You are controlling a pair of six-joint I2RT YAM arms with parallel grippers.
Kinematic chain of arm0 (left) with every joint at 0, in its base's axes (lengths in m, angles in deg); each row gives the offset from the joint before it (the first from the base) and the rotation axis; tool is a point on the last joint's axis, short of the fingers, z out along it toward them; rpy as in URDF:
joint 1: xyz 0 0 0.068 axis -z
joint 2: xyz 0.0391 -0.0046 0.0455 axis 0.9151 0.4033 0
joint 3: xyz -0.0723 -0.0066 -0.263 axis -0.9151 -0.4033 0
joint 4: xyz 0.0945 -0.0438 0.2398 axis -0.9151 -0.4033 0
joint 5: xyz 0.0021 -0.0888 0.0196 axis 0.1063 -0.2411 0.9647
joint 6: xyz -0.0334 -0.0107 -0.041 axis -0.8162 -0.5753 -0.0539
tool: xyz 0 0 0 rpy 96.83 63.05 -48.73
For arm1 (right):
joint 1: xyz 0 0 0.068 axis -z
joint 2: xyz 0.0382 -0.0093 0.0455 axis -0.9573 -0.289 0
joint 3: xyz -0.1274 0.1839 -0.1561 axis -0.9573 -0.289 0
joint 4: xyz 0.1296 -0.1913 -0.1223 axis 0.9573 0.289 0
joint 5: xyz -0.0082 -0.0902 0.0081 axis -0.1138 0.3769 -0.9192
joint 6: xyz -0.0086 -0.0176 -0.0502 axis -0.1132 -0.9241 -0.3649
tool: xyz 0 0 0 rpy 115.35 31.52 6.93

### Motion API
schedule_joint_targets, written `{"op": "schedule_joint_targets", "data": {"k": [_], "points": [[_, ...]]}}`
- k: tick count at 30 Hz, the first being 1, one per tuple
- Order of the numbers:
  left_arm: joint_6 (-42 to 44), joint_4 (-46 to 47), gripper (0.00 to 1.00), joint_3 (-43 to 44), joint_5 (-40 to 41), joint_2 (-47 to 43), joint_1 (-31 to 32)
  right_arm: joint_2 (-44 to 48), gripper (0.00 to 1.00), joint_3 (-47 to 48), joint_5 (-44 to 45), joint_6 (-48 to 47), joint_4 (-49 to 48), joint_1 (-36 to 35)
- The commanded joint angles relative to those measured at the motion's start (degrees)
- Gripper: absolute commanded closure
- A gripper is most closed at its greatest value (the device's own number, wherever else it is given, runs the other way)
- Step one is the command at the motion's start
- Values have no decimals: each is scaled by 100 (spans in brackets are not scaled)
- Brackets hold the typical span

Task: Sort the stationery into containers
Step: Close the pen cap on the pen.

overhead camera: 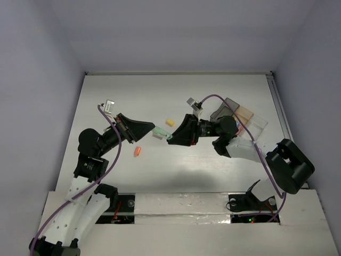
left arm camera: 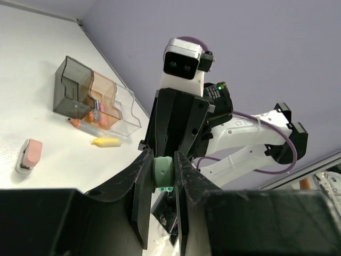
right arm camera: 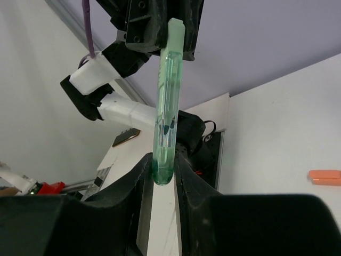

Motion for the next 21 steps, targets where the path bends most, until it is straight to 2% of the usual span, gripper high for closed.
{"op": "schedule_joint_targets", "data": {"k": [1, 10, 21], "points": [[356, -206, 100, -79, 147, 29, -8, 248, 84, 97, -28, -88, -2143, -77], [356, -31, 100, -185, 138, 72, -8, 99, 88, 238, -36, -54, -1940, -77], [251, 391, 100, -519, 15, 90, -8, -138, 97, 466, 253, 131, -1922, -77]]}}
